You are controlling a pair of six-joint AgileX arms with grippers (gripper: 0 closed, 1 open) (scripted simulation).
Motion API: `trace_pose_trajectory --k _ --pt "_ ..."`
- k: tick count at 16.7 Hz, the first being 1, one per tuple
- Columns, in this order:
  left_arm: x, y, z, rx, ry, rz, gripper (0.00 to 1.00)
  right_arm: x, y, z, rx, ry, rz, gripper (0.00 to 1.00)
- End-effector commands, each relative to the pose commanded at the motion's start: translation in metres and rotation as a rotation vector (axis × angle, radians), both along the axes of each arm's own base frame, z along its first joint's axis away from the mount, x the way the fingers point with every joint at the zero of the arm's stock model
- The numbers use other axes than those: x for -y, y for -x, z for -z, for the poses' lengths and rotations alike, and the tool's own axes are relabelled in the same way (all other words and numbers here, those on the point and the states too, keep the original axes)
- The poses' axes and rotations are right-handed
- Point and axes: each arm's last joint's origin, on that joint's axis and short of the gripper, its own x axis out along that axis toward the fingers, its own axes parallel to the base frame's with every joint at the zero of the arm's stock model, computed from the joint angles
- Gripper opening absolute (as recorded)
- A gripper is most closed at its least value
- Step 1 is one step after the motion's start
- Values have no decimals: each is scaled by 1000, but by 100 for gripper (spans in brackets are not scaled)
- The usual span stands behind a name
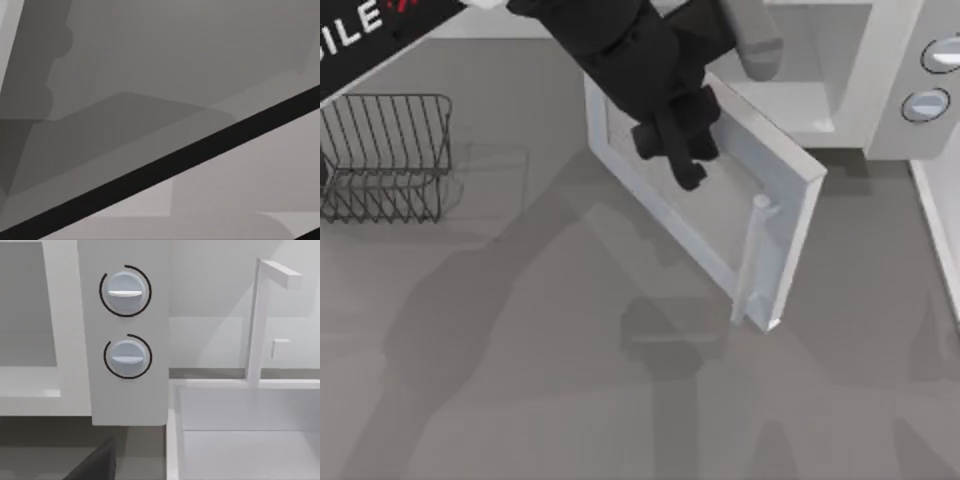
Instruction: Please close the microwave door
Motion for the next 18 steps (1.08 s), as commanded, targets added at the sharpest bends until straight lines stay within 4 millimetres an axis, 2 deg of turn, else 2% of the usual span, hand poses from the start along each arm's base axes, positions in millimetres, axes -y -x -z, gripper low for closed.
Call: trace_pose_trajectory --k 4,10,12,18 --pt "-2 0 0 -3 -1 -3 0 0 0 0 0 0 0 100" --pt "18 7 30 -128 -69 39 0 0 0 0 0 0 0 100" --pt "21 8 33 -139 -78 38 0 0 0 0 0 0 0 100" --pt "18 0 -1 0 1 -4 0 0 0 0 0 0 0 100"
